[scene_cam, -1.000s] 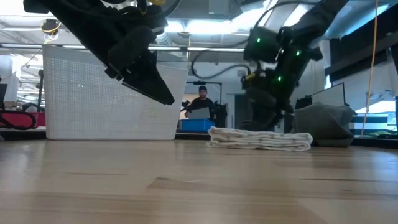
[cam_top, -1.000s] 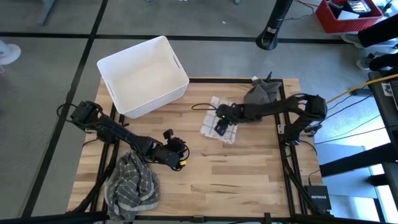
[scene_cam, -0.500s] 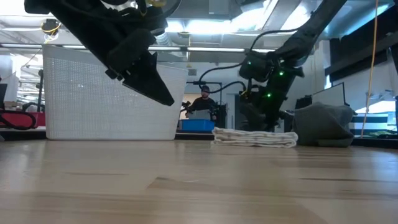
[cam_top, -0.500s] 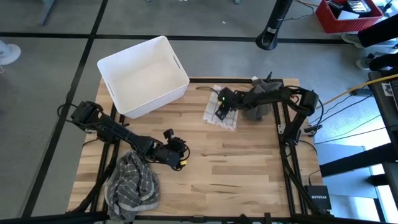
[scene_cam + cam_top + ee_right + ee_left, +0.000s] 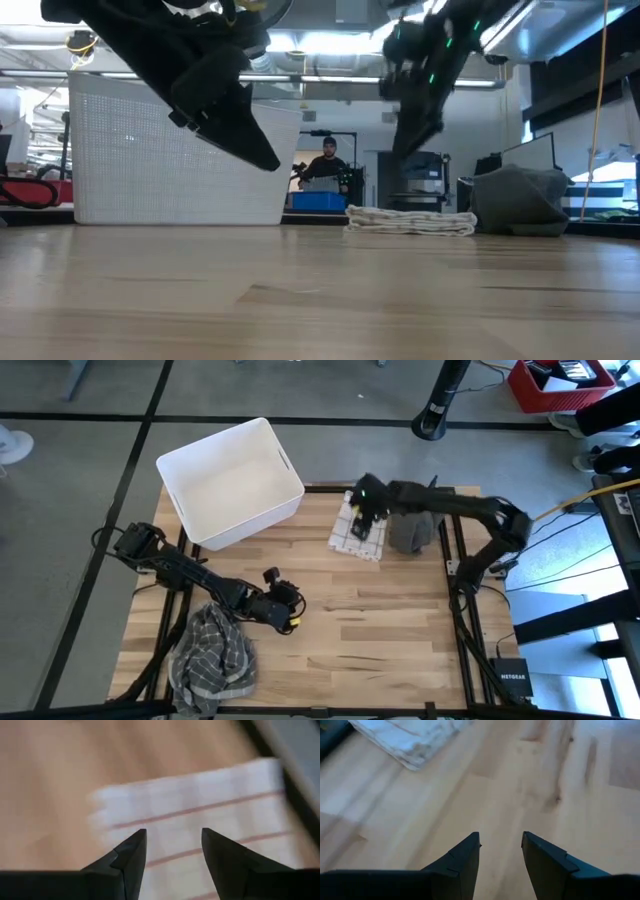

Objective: Fold towel
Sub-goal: Fold the brown-white towel, then fold the gray checkered towel

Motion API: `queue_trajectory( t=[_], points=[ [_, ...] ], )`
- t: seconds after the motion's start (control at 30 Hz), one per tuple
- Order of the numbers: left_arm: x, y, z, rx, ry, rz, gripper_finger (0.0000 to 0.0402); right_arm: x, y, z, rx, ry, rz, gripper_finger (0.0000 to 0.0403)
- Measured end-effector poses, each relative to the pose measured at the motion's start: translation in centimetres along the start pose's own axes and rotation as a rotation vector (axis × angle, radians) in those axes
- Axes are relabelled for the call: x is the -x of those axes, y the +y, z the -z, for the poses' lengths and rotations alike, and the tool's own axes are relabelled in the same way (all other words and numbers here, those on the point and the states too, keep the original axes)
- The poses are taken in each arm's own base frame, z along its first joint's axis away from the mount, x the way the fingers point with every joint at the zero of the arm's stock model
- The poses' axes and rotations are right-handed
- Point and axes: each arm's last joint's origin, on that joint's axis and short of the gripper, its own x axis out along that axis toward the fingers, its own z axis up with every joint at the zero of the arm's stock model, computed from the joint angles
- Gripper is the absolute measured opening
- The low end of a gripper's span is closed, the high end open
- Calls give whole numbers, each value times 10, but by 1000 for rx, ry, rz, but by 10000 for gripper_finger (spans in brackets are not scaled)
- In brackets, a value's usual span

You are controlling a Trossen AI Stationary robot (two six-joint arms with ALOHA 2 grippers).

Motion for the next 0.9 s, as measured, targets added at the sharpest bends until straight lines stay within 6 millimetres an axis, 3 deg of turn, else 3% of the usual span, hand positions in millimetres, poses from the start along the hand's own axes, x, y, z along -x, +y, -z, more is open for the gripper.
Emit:
queue_trajectory(
  t=[0.13,0.4,0.63,0.9],
  points=[
    [21,-4,-16,8,70,126,141,18,56,18,113,-85,-78,193],
    [90,-25,-38,-79,376,439,141,-5,135,77,227,-160,-209,193],
    [139,-61,-29,8,468,546,136,-12,172,122,207,-230,-302,193],
    [160,-127,19,107,683,537,100,-5,194,143,220,-267,-309,193]
  ],
)
